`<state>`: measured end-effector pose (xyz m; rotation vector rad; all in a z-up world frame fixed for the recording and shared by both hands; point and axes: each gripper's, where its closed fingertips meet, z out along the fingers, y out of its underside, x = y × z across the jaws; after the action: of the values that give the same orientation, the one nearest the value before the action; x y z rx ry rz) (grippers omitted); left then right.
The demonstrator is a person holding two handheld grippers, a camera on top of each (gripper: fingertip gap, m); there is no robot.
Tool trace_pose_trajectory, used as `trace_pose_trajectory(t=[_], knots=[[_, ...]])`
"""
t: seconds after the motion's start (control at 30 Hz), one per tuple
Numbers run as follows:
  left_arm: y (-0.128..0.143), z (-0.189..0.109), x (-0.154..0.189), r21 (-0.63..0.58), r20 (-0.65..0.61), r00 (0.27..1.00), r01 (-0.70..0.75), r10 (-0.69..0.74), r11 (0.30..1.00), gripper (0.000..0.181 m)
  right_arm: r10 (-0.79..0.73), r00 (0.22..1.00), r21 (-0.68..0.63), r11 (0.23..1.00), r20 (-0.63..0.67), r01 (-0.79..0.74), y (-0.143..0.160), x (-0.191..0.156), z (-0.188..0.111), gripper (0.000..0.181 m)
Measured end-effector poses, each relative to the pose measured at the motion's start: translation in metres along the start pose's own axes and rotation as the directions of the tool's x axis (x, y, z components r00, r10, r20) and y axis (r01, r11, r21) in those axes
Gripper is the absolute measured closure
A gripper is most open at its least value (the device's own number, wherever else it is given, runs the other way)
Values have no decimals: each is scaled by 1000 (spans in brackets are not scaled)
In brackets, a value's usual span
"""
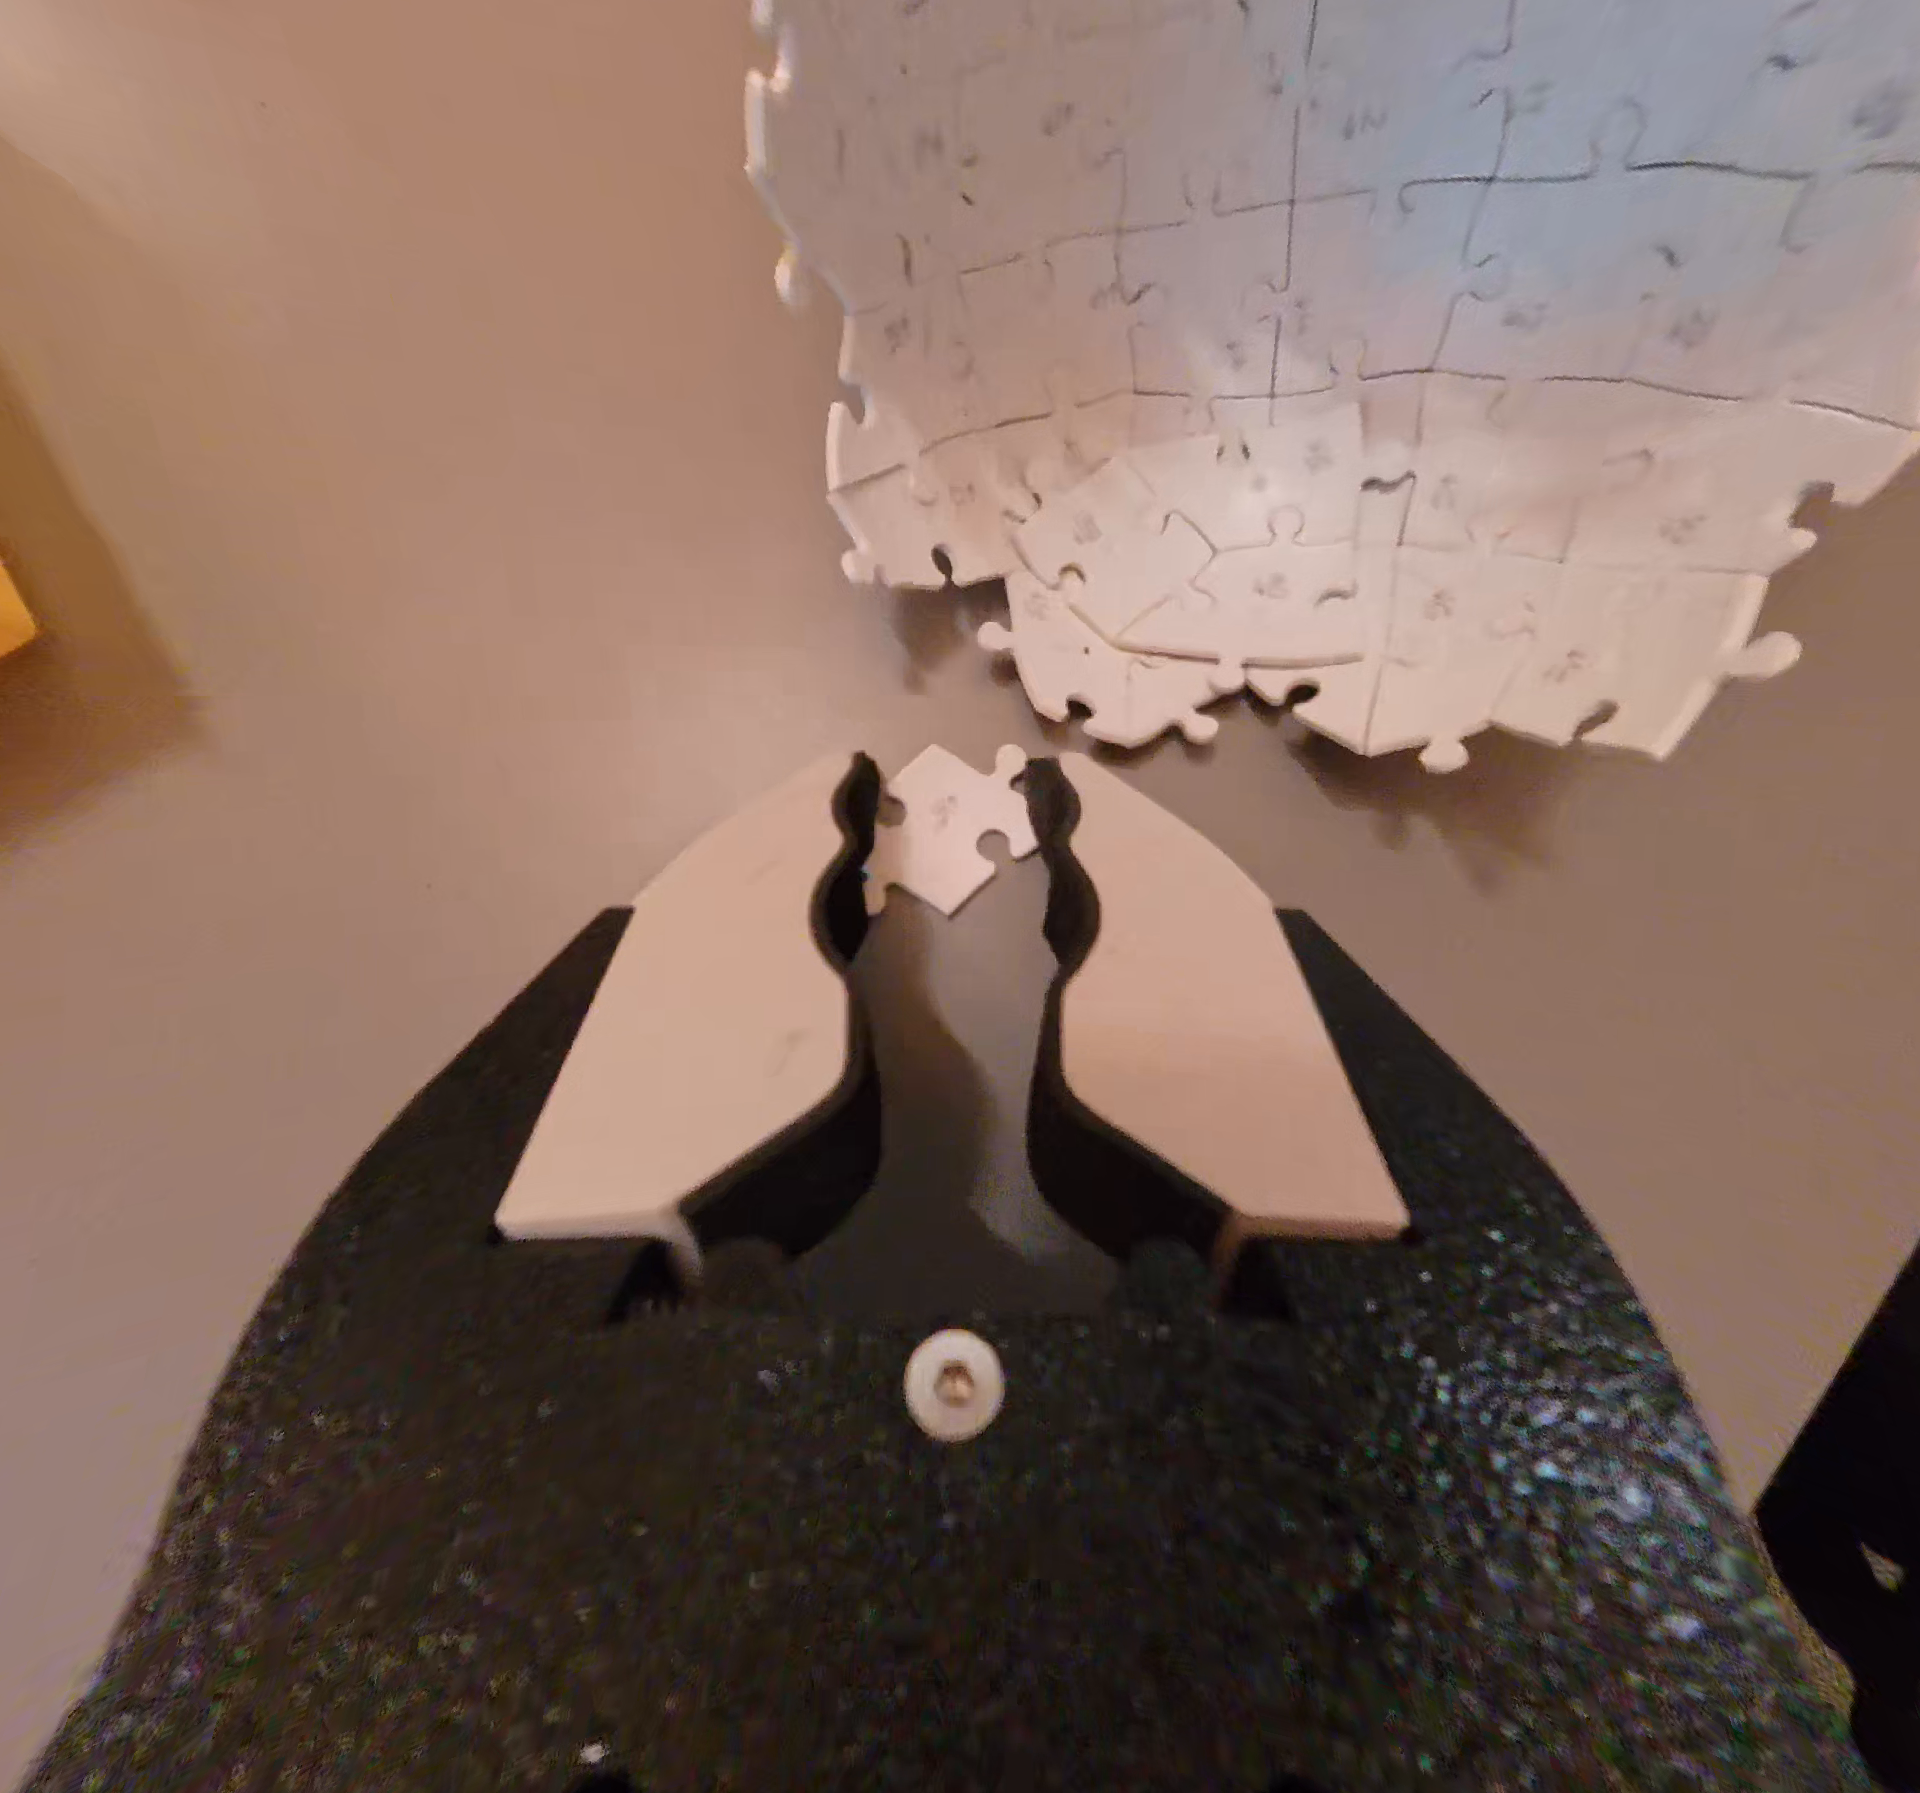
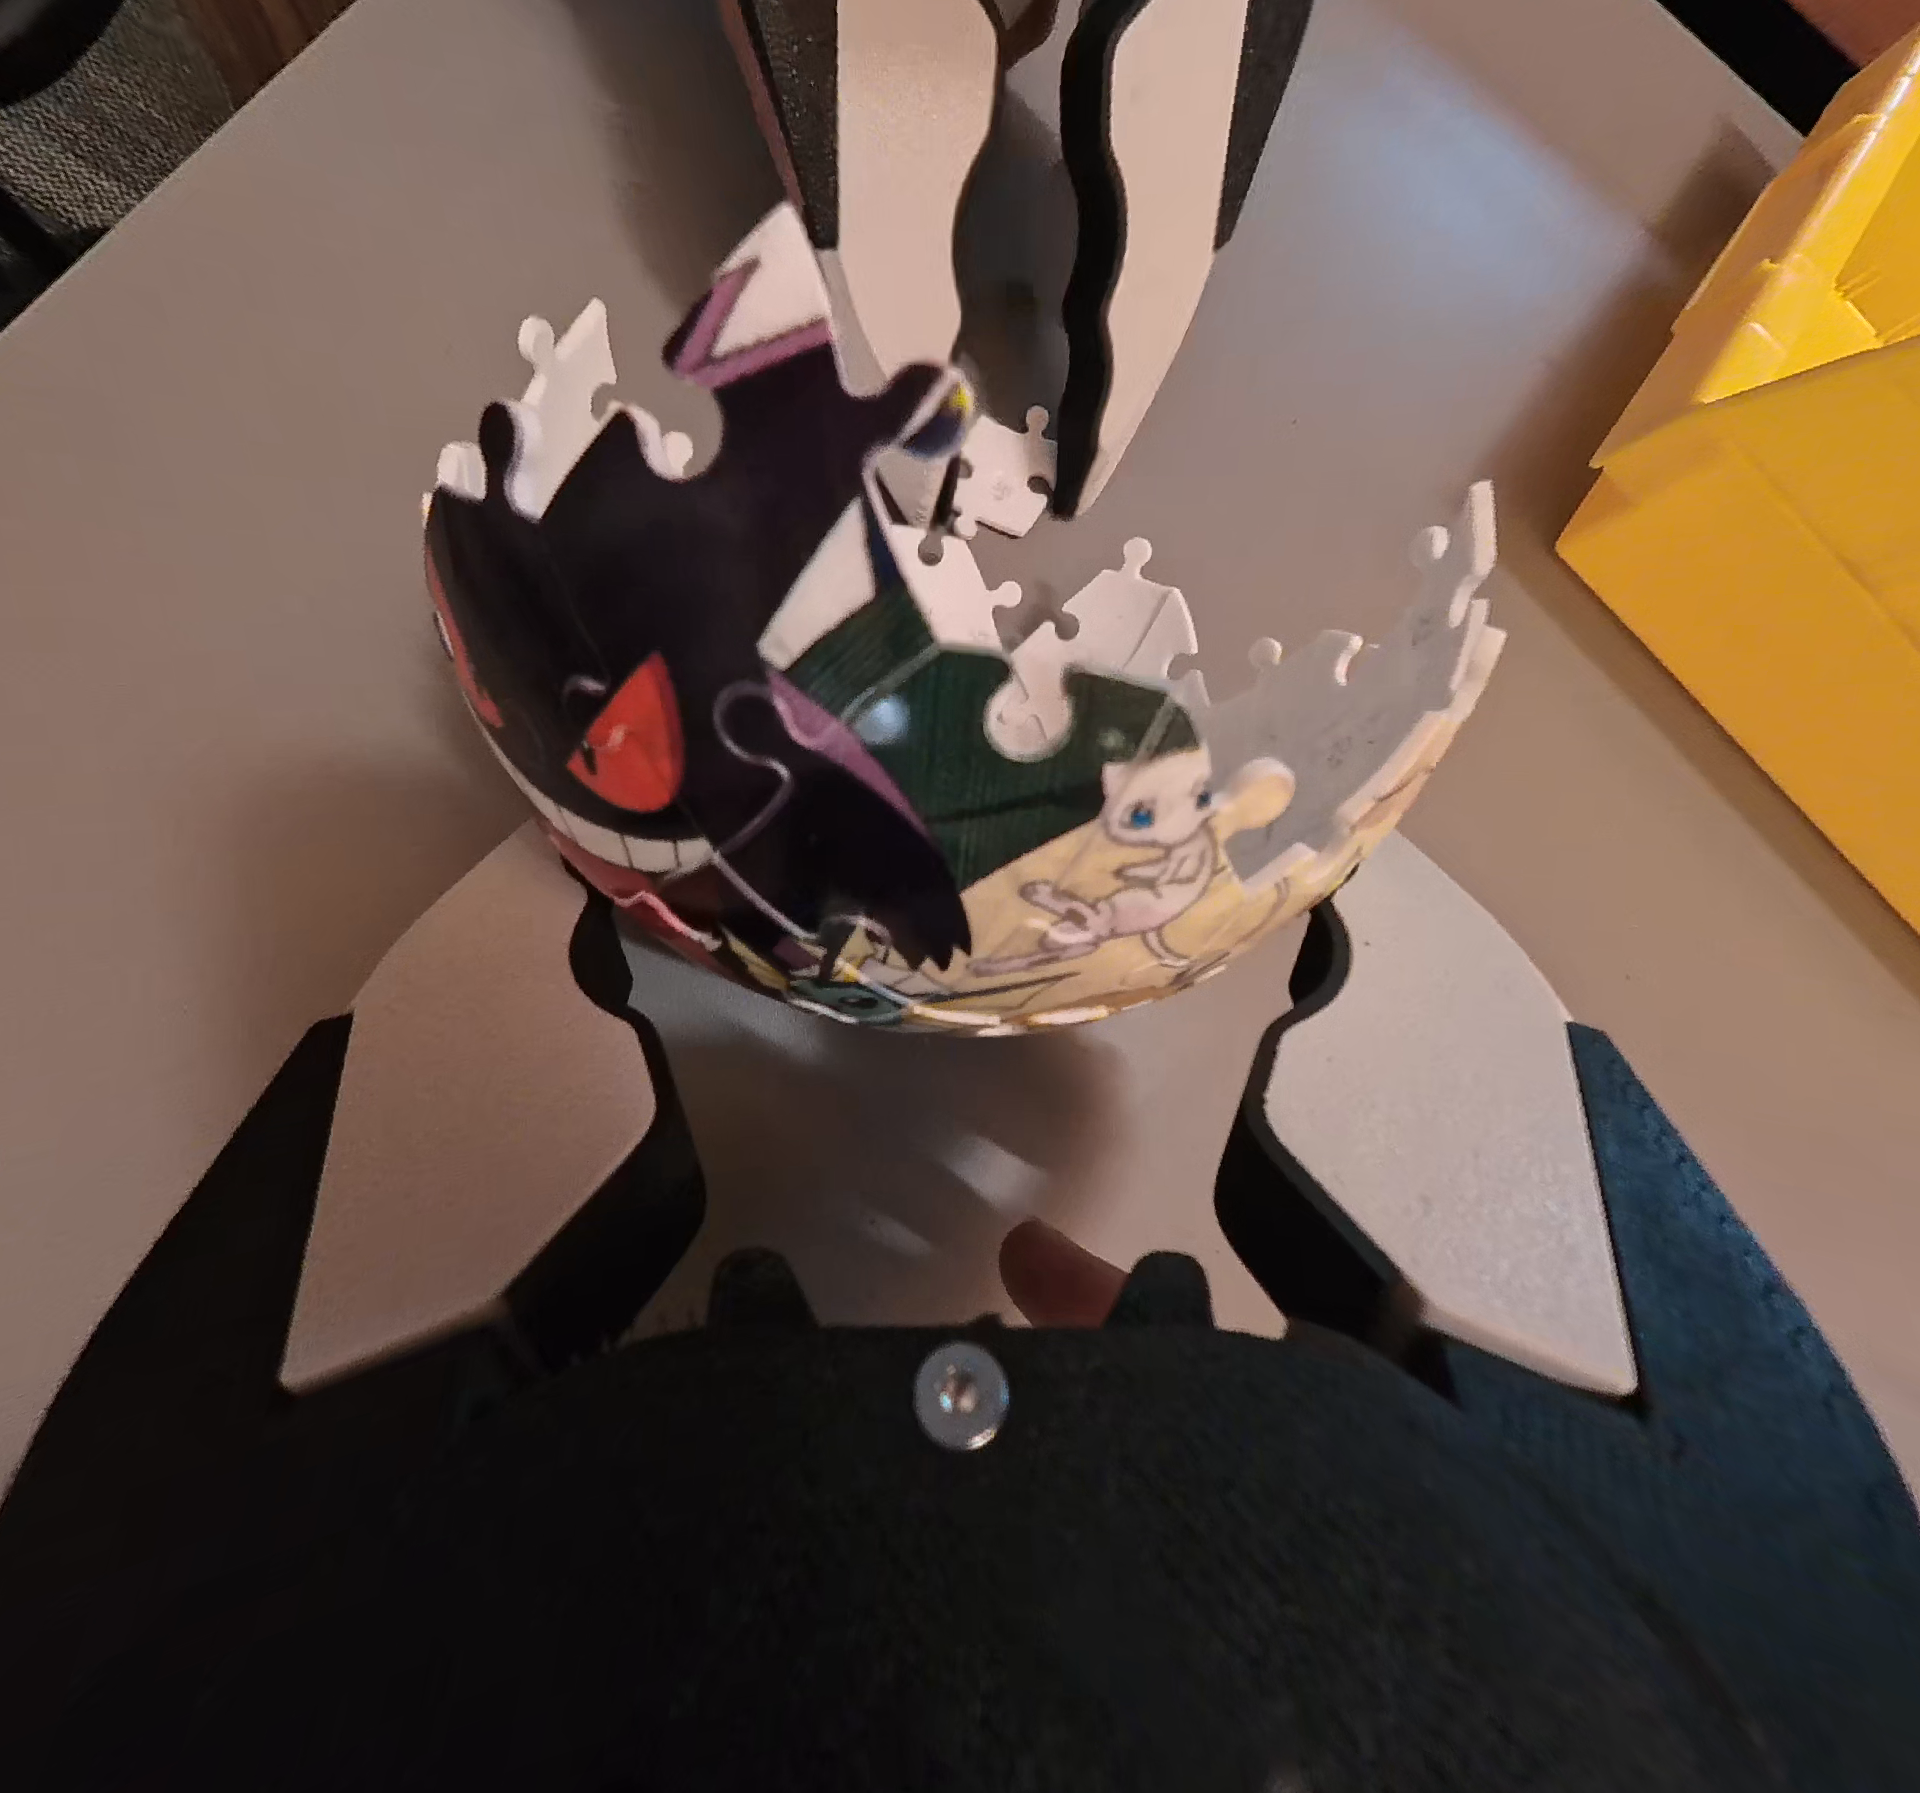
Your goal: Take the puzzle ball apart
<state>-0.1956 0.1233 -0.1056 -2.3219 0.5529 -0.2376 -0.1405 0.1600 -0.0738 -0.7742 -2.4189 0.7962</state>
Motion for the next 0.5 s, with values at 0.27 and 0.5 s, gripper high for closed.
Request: trace_pose_trajectory(t=[0.27, 0.5], knots=[[-3, -24, -7, -4, 85, 995, -43, 43, 999, 137, -8, 1000, -2, 1000, 0, 8, 0, -1, 0, 55], [10, -9, -8, -33, 13, 1000, 15, -15, 999, 141, -18, 1000, -6, 1000, -3, 18, 0, 0, -1, 55]])
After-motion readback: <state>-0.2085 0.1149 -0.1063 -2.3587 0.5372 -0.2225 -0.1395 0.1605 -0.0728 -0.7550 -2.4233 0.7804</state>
